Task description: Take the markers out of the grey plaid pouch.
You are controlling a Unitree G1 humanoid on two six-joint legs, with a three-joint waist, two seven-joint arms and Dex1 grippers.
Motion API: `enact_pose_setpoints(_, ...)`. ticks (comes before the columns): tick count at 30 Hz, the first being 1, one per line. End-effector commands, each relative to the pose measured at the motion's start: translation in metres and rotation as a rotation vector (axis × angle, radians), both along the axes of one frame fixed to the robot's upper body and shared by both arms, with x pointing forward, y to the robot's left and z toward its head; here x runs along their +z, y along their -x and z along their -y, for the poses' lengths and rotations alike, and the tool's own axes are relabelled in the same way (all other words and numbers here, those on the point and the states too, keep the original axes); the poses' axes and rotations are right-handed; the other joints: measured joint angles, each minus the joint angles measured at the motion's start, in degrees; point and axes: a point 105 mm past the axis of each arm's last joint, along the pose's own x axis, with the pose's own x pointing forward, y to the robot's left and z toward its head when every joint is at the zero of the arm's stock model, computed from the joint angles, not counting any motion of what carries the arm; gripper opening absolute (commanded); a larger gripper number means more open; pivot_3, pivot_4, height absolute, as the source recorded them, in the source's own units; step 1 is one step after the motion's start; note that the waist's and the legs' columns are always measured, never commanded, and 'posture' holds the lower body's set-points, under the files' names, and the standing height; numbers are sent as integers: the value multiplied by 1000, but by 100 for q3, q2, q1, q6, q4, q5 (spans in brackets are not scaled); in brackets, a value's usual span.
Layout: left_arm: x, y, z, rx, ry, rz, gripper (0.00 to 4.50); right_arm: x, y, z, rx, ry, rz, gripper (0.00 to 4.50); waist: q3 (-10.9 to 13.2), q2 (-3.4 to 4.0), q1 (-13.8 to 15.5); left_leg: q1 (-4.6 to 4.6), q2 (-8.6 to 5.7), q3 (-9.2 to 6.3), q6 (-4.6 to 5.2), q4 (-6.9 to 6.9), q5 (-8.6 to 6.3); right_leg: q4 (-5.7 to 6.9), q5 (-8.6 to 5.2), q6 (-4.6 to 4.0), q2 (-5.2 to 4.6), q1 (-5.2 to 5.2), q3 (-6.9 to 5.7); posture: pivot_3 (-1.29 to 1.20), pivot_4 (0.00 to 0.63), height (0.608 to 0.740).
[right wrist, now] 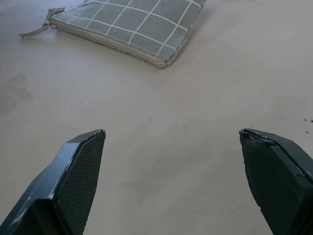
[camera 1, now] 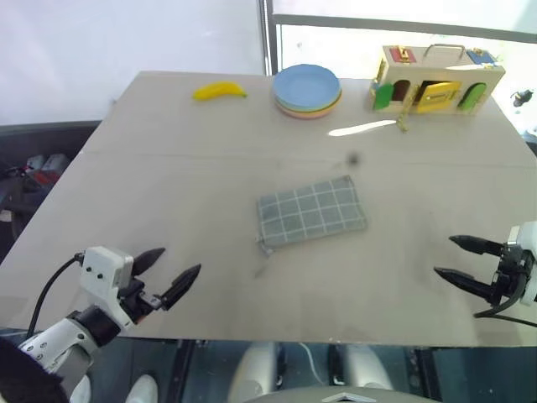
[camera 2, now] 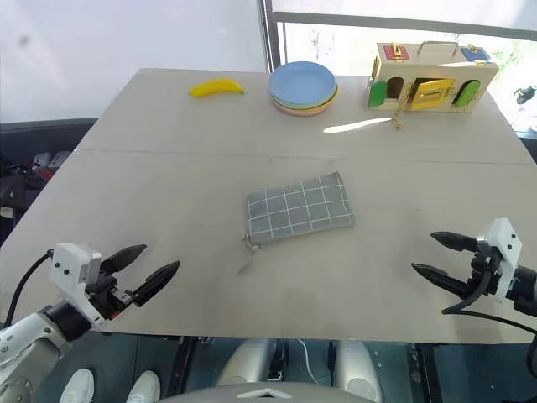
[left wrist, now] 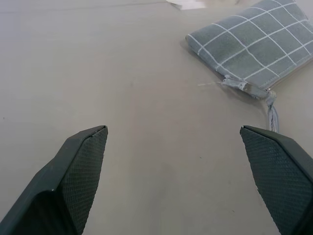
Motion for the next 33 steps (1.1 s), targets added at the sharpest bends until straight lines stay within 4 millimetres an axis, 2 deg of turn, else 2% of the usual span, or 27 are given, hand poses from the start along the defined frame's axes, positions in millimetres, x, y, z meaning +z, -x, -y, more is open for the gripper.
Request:
enact_pose_setpoints(1,5,-2,11,-239,-333,85,4500,12,-2,2,1,-4,30,4451,1,-5,7,0,0,0,0,0,0,0,0,0,0,0,0,0,150,740)
enact_pose_setpoints(3,10,-20,4,-274,-507,149,4500,13,-6,1,8,-11,25,4451,-3,16,15,2,-1,1,-2,-3,0,0,1,-3,0,0,-1,0,150,740)
enact_pose_setpoints(5,16,-34,4,-291,-584,217,4500,16,-10,-2,18,-30,28,4451,-3,25,24,3,-3,2,-2,-2,1,0,2,-4,-4,0,0,0,150,740)
enact_pose_setpoints(8,9,-50,23,-545,-908,391,4500,25,-17,-16,50,-63,35,4451,-1,25,3,3,-1,3,-2,-2,0,1,3,-5,-6,0,-1,0,150,740)
enact_pose_setpoints(12,11,-87,35,-577,-1039,579,4500,28,-23,-31,48,-113,-6,4451,-1,27,9,-15,-4,16,1,-18,-1,-3,5,-5,-12,-24,6,0,150,740)
enact_pose_setpoints(14,8,-101,48,-649,-1109,673,4500,30,-25,-38,48,-122,3,4451,0,26,7,-29,-4,14,1,-19,-1,0,18,18,-11,-37,1,0,150,740)
enact_pose_setpoints(18,-6,-117,77,-821,-1102,778,4500,34,-30,-41,9,-141,39,4451,0,25,15,-32,-12,14,1,-22,-1,0,20,21,-15,-38,-2,0,150,740)
enact_pose_setpoints(24,-18,-121,109,-994,-1028,883,4500,38,-30,-42,-34,-158,69,4451,-1,25,7,-30,-22,14,9,-9,-4,6,25,31,-22,-31,-3,0,150,740)
enact_pose_setpoints(31,-39,-123,123,-1171,-1122,943,4500,43,-28,-44,-68,-180,93,4451,-6,23,45,-16,-34,7,13,5,-3,14,29,42,-18,-7,-13,0,150,740)
enact_pose_setpoints(33,-44,-127,123,-1195,-1169,944,3986,43,-28,-44,-76,-182,95,4500,-10,22,68,-11,-35,7,16,8,-4,15,31,45,-17,0,-13,0,150,740)
